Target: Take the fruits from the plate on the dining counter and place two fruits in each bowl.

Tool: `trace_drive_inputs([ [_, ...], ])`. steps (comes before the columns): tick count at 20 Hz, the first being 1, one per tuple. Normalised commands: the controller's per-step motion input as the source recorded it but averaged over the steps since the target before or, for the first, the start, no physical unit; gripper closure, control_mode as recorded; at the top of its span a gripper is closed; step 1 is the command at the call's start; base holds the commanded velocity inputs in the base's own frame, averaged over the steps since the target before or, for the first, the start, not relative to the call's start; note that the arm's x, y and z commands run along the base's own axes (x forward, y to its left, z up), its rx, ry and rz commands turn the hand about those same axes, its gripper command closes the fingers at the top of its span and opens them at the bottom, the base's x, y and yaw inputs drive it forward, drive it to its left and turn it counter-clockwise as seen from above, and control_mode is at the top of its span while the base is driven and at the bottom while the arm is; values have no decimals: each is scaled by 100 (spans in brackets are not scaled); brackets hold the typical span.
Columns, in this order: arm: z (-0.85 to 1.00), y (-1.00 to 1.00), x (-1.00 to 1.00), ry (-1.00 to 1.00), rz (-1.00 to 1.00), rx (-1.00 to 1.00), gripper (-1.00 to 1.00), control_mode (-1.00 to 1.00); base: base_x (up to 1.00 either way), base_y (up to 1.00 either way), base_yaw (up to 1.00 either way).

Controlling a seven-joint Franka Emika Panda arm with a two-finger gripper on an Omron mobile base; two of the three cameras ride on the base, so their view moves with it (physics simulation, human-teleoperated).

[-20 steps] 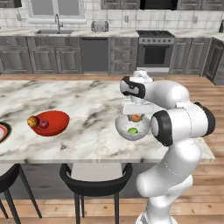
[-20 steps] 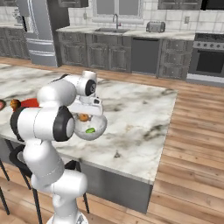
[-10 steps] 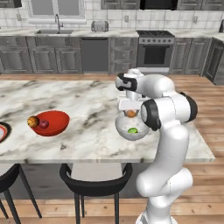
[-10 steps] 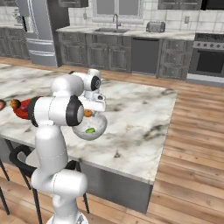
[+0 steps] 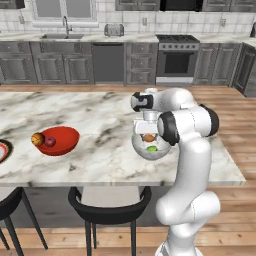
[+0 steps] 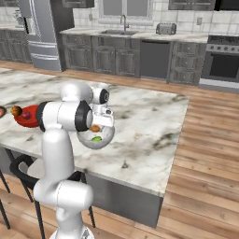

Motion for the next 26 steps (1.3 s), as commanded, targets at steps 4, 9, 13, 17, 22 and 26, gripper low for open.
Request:
trace_drive_inputs([
  [4,-24,0,34,6,0,0,100,-100,0,0,0],
  [9,-2,0,4,1,0,0,100,-100,0,0,0],
  [13,4,0,-35,-3,2,0,100,-100,0,0,0],
  [17,1,0,-1,0,0,0,100,-100,0,0,0],
  [22,3,0,0,0,0,0,-100,-100,0,0,0],
  [26,11,0,-26,0,0,0,-100,-100,0,0,0],
])
